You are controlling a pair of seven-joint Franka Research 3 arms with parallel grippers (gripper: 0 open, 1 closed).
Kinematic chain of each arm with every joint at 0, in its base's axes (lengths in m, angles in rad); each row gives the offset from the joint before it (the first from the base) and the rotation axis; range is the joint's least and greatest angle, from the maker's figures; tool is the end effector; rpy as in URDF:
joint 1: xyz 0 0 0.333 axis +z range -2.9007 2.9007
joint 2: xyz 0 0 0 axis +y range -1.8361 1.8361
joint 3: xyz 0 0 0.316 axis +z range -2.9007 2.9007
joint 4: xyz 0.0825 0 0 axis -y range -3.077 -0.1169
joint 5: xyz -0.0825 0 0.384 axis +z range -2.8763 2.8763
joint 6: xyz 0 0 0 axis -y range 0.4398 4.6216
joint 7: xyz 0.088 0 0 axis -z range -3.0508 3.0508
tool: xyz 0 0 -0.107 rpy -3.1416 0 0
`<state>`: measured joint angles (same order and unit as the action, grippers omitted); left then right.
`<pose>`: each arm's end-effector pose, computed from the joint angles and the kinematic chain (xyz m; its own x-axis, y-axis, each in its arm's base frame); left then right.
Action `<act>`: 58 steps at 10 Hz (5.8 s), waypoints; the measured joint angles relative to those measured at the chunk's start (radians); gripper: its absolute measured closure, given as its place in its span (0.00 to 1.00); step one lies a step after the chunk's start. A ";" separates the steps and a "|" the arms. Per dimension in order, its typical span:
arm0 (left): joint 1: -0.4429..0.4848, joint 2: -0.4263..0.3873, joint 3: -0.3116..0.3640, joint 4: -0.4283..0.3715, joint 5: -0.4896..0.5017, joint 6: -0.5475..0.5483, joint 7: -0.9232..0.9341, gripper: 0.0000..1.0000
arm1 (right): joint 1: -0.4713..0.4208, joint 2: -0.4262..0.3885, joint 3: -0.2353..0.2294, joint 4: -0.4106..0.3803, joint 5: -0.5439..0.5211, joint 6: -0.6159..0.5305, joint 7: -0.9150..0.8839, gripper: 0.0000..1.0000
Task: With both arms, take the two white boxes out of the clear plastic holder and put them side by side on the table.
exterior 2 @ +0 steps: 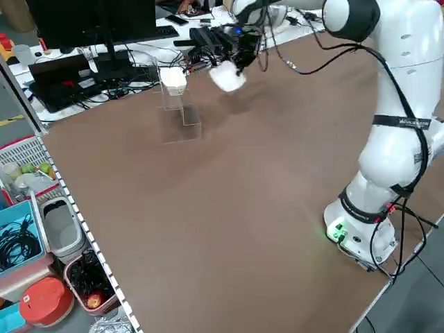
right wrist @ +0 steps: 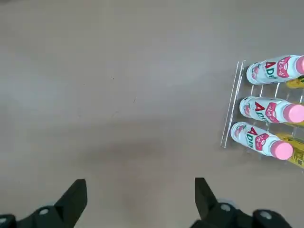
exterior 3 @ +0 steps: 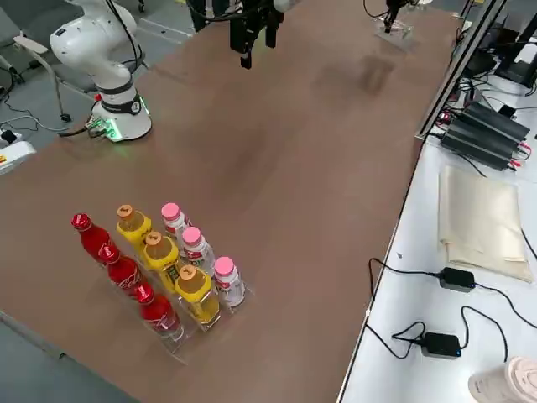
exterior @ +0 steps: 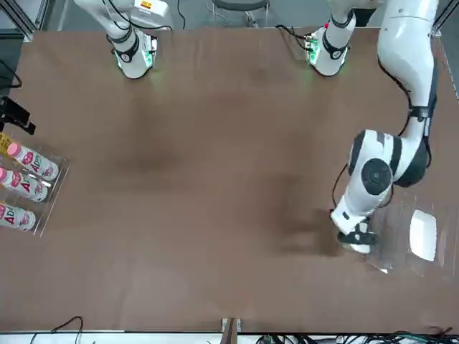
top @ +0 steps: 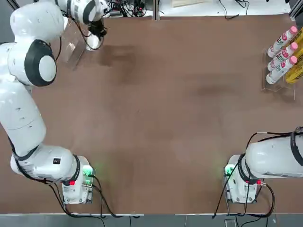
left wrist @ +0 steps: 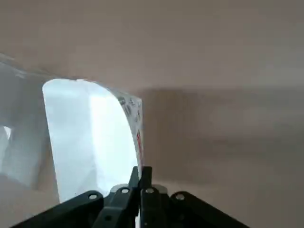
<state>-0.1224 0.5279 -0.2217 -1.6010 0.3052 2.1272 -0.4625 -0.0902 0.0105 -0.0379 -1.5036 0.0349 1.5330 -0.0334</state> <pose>0.6591 -0.2006 0.3315 0.9973 -0.0162 0.0719 -0.0067 -0.9914 -0.1311 0.5505 -0.0669 0.6470 0.9954 -0.0932 0.0201 -0.0925 -0.9951 -0.0338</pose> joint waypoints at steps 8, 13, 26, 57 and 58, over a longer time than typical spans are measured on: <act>-0.543 0.295 -0.076 0.300 -0.116 0.057 -0.653 0.98 | -0.003 0.000 0.000 -0.001 0.000 0.000 -0.002 0.00; -0.647 0.391 -0.077 0.332 -0.160 0.233 -0.657 0.85 | -0.005 0.000 -0.001 -0.002 0.000 0.000 -0.002 0.00; 0.082 -0.026 -0.061 0.126 -0.022 -0.209 0.037 0.08 | 0.051 0.003 0.020 -0.229 0.039 0.254 -0.003 0.00; 0.242 -0.060 -0.383 0.052 0.028 -0.299 -0.201 0.98 | 0.836 0.392 0.014 -0.868 0.142 1.643 0.772 0.23; 0.236 -0.060 -0.383 0.052 0.013 -0.299 -0.208 0.98 | 0.836 0.394 0.013 -0.867 0.142 1.643 0.772 0.24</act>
<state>0.1138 0.4680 -0.6051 -1.5491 0.3179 1.8280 -0.6707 0.7456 0.4046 -0.0250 -2.3710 0.1764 3.1763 0.7382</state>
